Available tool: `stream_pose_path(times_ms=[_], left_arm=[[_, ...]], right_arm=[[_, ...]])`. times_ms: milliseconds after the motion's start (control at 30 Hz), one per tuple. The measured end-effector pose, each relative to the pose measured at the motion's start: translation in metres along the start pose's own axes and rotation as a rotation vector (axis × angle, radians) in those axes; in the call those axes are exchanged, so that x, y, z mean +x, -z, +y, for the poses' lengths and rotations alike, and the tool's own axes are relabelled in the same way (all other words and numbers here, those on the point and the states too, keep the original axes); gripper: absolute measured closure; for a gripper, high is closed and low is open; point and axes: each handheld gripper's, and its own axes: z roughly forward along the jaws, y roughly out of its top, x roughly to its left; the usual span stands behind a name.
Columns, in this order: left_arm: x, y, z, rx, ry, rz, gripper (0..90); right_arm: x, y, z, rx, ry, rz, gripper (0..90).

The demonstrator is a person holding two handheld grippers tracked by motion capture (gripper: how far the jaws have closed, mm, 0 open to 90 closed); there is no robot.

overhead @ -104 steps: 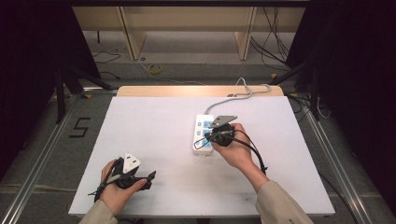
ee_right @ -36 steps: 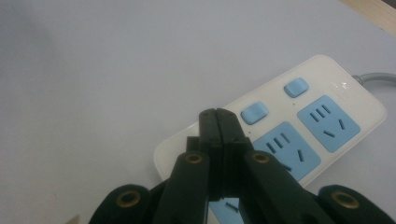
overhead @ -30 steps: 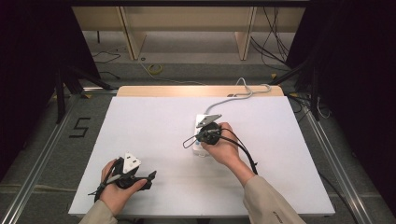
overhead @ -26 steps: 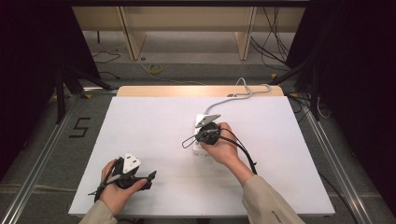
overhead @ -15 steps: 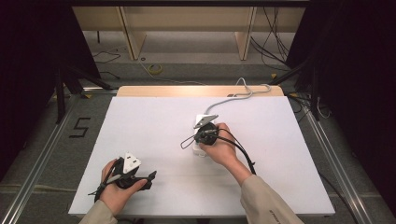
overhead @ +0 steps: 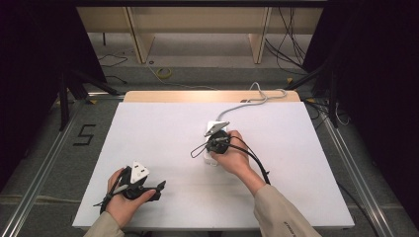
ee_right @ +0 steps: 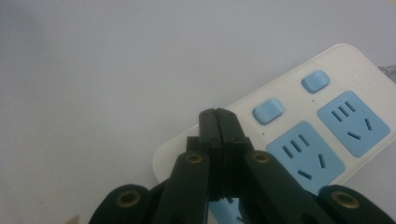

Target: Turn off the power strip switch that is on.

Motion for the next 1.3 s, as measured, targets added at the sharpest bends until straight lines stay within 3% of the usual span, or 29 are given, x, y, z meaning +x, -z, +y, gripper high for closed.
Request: stream_pose_path(times_ms=[1100,1133,1300], left_arm=[[-0.0005,-0.0006,0.0006,0.004,-0.004,-0.001,15.4],[-0.0007,-0.0007,0.0006,0.003,-0.005,0.000,15.4],[-0.0012,-0.0008,0.0007,0.003,-0.004,-0.002,15.5]], right_arm=[[0.0047,-0.0017,0.0038,0.023,-0.012,-0.027,90.0],[0.0046,-0.0019,0.0038,0.027,0.006,-0.033,90.0],[0.0059,-0.0023,0.0036,0.029,0.006,-0.036,90.0]])
